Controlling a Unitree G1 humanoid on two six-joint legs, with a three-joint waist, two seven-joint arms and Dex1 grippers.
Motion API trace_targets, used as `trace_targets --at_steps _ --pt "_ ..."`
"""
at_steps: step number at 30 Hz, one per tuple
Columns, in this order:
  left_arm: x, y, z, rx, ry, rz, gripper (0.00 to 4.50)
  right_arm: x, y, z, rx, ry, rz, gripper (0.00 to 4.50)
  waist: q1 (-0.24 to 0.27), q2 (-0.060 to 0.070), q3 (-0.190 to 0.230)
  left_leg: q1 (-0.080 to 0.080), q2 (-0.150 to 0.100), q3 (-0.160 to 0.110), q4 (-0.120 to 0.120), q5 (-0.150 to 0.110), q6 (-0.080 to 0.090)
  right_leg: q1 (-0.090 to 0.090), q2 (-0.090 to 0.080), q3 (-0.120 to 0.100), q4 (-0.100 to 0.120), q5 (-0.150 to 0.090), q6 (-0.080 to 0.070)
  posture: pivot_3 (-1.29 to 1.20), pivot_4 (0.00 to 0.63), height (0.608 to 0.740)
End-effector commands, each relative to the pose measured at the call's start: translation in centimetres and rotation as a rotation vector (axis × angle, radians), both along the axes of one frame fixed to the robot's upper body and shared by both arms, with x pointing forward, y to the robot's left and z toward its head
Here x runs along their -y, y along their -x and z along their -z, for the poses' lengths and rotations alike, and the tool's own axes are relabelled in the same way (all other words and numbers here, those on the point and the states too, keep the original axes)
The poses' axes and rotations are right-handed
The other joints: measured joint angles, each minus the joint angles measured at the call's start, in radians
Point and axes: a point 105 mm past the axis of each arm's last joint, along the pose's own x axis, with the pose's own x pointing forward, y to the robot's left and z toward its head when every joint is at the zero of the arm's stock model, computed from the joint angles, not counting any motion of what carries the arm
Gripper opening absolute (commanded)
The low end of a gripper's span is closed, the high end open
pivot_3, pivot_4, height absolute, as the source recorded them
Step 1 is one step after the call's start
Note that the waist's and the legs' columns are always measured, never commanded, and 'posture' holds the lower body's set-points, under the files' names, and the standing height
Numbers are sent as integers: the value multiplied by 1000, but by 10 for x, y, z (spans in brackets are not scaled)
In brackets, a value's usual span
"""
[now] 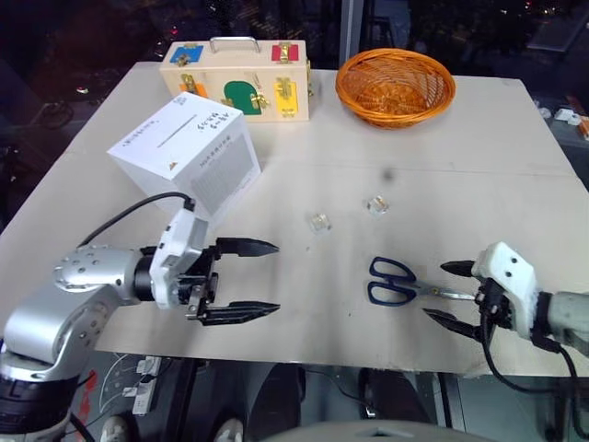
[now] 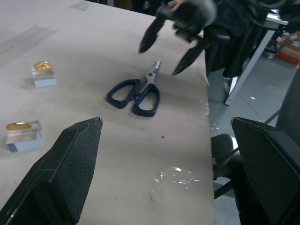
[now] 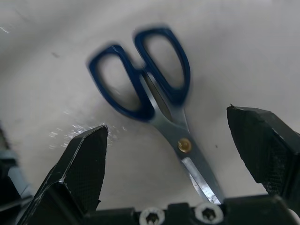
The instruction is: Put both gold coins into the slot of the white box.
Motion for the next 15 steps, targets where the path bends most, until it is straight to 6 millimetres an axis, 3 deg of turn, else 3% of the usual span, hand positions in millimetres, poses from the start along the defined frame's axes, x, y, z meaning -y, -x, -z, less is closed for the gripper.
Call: trace_targets --at_steps 1,3,5,6,13,15 --pt "-2 6 -2 46 -2 23 4500 0 -9 20 -55 70 -43 4463 0 0 0 0 0 0 0 0 0 0 0 0 0 0 0 0 150 726" --pt "-3 6 -2 52 0 18 4500 2 -12 31 -83 95 -44 4463 0 0 0 0 0 0 0 0 0 0 0 0 0 0 0 0 150 726" --pt "-4 6 -2 59 2 7 4500 5 -16 39 -106 121 -37 3938 -2 -2 -1 0 0 0 0 0 0 0 0 0 0 0 0 0 150 726" --pt "-5 5 -2 62 2 2 4500 7 -15 43 -126 134 -39 3640 -3 -3 -2 0 1 0 0 0 0 0 1 0 0 0 0 0 150 726" --pt "0 4 -1 77 7 -14 4500 10 -15 43 -151 145 -48 419 -2 -7 -4 12 1 0 1 0 0 10 1 0 0 0 0 0 150 726" --pt "3 3 -1 80 10 -16 4500 10 -16 40 -137 136 -39 364 0 -7 -4 15 2 0 1 0 0 15 1 0 0 0 0 0 150 726"
